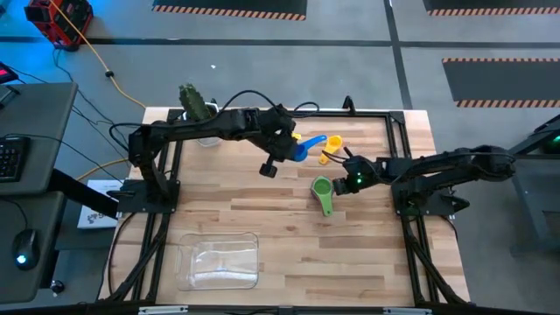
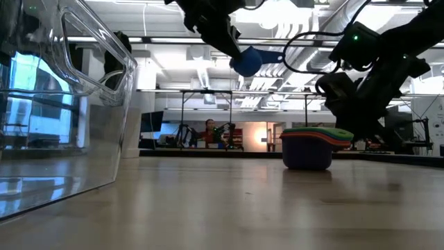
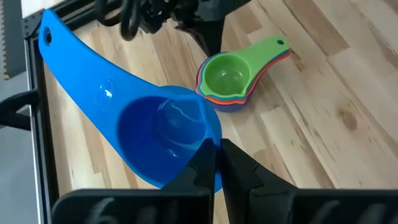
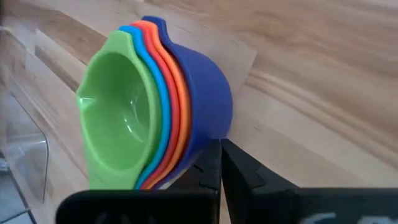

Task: Nest measuring cups in basket
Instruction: Stack the blue measuring cup on top of the green measuring cup

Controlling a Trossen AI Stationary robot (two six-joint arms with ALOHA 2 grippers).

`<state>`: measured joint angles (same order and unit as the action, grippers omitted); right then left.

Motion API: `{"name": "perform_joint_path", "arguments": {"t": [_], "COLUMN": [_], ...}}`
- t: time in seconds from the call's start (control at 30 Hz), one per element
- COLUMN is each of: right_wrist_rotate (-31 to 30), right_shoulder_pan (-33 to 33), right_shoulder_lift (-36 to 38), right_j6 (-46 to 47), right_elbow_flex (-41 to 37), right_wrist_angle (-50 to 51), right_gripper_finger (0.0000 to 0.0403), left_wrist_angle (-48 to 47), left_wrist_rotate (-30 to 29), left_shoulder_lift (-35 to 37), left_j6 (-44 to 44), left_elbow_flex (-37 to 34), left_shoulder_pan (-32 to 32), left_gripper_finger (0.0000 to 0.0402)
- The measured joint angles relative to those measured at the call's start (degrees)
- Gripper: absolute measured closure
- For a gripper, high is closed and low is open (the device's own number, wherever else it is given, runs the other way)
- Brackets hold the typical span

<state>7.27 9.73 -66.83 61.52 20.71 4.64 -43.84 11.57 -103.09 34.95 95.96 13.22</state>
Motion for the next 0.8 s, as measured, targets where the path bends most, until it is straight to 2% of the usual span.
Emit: {"name": "perform_joint_path", "arguments": {"t": [0.13, 0.47, 0.8], "right_wrist_rotate": [-1.1, 1.2, 2.3], "right_shoulder_pan": [-0.5, -1.8, -5.3], "right_shoulder_lift": [-3.7, -12.8, -23.3], "right_j6": [1.9, 4.1, 1.5], "right_elbow_flex": [0.0, 2.2, 12.6], "right_wrist_angle": [-6.1, -16.5, -17.9], "right_gripper_finger": [0.0403, 0.0403, 0.0403], "left_wrist_angle": [-2.3, -5.3, -9.5], "left_wrist_rotate": [-0.1, -0.1, -0.1], "left_shoulder_lift": [0.4, 4.5, 7.6], "left_j6": [-0.2, -1.1, -2.9], "left_elbow_flex": [-0.1, 0.0, -1.1], "left_shoulder_pan": [0.4, 1.3, 1.4], "left_gripper_finger": [0.0401, 0.0401, 0.0401]}}
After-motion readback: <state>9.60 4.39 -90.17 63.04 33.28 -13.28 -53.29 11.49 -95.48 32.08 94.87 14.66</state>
